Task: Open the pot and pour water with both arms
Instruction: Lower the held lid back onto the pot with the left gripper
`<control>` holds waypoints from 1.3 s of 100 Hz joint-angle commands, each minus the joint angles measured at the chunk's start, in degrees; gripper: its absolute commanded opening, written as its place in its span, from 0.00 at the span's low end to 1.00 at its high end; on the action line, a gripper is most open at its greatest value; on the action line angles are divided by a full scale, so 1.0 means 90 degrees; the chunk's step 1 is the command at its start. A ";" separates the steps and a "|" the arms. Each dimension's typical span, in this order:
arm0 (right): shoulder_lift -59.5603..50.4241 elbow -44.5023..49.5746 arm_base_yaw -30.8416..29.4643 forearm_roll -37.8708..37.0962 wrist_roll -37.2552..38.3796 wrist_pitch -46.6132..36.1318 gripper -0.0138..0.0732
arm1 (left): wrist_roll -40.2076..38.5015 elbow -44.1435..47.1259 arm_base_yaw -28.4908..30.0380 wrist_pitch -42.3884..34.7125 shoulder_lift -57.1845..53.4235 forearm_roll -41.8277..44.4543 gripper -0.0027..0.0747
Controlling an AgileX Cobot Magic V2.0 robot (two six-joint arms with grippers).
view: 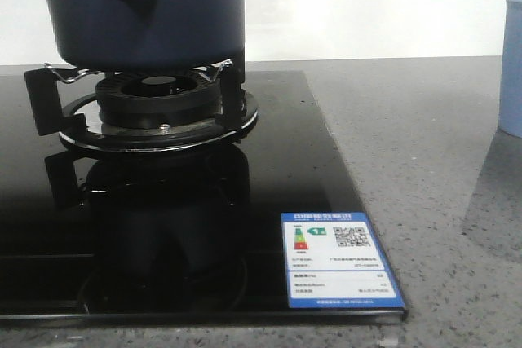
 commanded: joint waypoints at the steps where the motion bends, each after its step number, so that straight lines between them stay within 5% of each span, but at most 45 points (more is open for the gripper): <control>1: -0.0307 -0.0224 -0.0028 0.0065 -0.0044 -0.0012 0.15 | 0.0148 -0.0203 -0.0033 0.0167 -0.0025 -0.0685 0.36; 4: -0.0376 -0.0224 -0.0028 0.0065 -0.0044 0.0069 0.08 | 0.0148 -0.0218 -0.0033 0.0167 0.0009 -0.0695 0.36; 30: -0.0564 -0.0224 -0.0028 0.0166 -0.0044 0.0783 0.08 | 0.0717 -0.0242 -0.0033 0.0090 0.0160 -0.1105 0.36; 130: -0.0564 -0.0224 -0.0028 0.0454 -0.0044 0.1045 0.08 | 0.0867 -0.0256 -0.0122 0.0118 0.0536 -0.1708 0.36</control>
